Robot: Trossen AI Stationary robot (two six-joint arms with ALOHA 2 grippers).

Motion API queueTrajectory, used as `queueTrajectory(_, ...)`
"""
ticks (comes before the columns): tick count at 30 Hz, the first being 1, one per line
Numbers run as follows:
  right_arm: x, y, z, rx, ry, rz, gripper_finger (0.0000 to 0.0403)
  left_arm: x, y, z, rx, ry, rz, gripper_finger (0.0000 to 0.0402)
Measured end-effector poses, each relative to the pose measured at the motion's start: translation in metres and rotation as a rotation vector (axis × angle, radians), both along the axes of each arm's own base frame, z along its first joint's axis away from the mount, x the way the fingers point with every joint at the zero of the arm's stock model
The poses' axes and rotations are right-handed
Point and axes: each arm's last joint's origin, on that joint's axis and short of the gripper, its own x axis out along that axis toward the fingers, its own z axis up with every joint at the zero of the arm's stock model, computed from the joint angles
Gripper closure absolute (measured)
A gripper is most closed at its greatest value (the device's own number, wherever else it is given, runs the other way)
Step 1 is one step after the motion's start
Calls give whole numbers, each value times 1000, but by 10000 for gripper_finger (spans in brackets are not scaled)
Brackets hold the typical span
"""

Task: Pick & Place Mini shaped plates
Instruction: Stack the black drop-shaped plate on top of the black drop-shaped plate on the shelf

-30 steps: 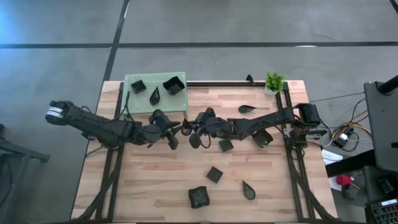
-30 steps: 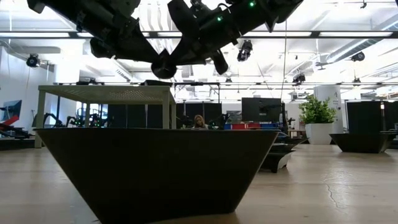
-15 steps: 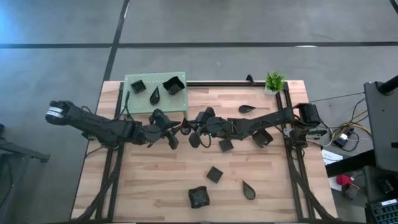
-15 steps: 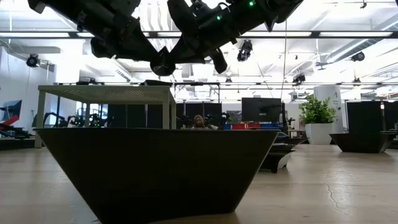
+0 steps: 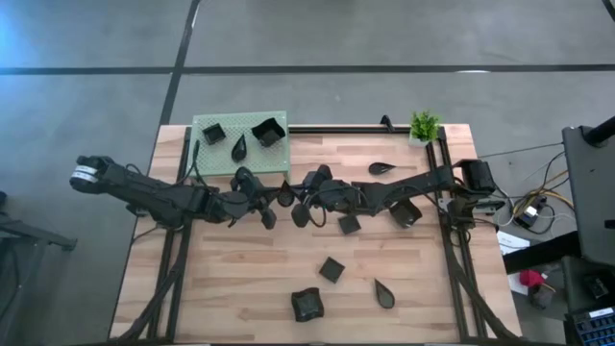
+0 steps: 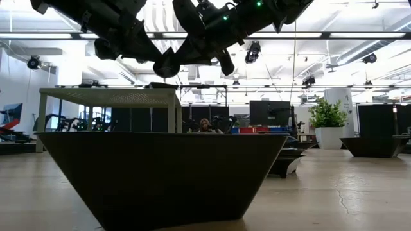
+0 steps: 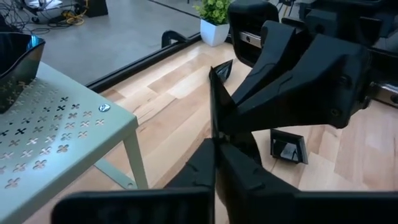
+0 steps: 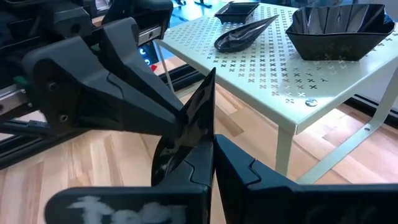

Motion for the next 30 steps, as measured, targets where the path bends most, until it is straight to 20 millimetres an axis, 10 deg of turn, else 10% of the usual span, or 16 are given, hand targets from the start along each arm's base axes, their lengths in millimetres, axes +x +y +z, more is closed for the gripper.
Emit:
queueTrajectory(14,0,0,0,5,1,10,388,0,0,0,-4,4,-9,401)
queueTrajectory(30,-3,3,10,-28,-15,31,278,2,0,6,-30,-23,0,401)
